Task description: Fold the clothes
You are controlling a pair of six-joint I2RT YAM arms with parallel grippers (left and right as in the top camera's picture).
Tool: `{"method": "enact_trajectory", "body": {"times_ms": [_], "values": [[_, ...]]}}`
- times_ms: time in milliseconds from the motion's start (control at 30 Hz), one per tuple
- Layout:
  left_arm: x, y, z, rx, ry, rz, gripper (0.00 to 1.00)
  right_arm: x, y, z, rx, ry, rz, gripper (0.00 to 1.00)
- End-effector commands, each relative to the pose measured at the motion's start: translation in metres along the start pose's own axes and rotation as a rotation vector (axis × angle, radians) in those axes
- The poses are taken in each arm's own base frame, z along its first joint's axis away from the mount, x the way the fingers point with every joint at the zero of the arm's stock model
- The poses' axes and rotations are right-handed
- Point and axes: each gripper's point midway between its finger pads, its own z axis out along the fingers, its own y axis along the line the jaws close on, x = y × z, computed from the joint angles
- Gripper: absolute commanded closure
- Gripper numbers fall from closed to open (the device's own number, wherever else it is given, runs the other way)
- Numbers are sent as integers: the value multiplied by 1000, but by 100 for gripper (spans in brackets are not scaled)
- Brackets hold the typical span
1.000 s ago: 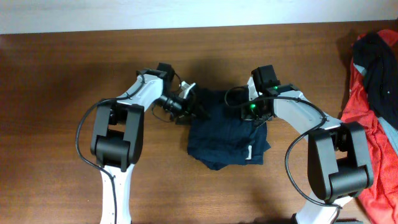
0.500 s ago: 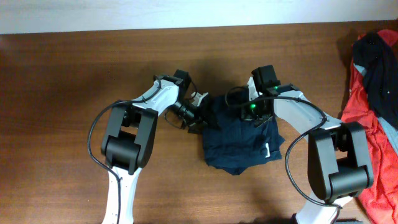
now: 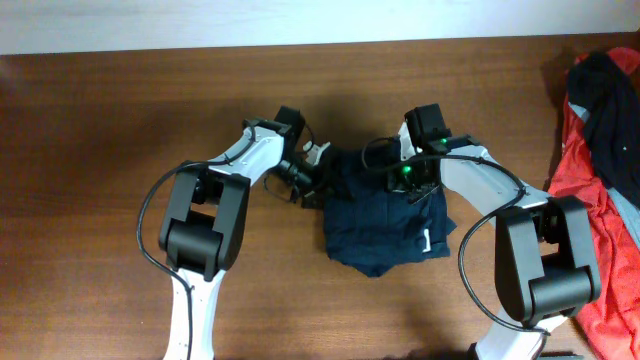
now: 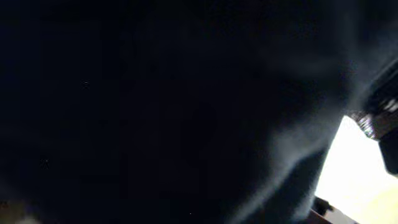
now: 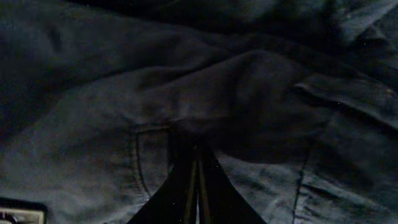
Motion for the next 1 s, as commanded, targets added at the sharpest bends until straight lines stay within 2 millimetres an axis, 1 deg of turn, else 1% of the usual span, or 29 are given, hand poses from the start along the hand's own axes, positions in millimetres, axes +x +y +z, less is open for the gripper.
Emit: {"method": "enact_trajectory", "body": {"times_ms": [0, 100, 200, 233, 333, 400, 433, 467, 567, 700, 733, 867, 933, 967], "values": [[-16, 42, -3, -158, -69, -40, 42, -2, 5, -1, -31, -7, 75, 96], [-27, 45, -15, -169, -120, -19, 42, -13, 9, -1, -48, -49, 134, 96], [-34, 46, -28, -156, -153, -2, 37, -25, 13, -2, -71, -95, 187, 96], [-33, 46, -30, -152, -150, 0, 36, -28, 14, -3, -76, -105, 200, 96], [-20, 51, -31, -172, -102, 5, 35, -34, 20, -4, -108, -127, 206, 96], [-12, 61, -31, -232, -78, -4, 35, -36, 23, -5, -124, -133, 210, 96], [-10, 65, -29, -262, -72, -2, 35, -37, 23, -5, -126, -134, 215, 96], [-9, 64, -26, -266, -68, 6, 35, -37, 25, -5, -130, -134, 212, 96], [-10, 53, -13, -258, -62, 46, 35, -37, 29, -4, -135, -137, 201, 96], [-7, 36, 8, -253, -53, 33, 32, -34, 38, -2, -141, -132, 181, 96], [-8, 32, 13, -252, -55, 32, 30, -32, 40, -2, -142, -129, 175, 96], [-10, 19, 28, -243, -67, 43, 30, -29, 48, 0, -147, -122, 159, 96], [-10, 17, 30, -242, -68, 55, 38, -28, 48, 0, -146, -119, 158, 96], [-10, 17, 30, -243, -68, 56, 51, -27, 47, 0, -144, -117, 159, 96]]}}
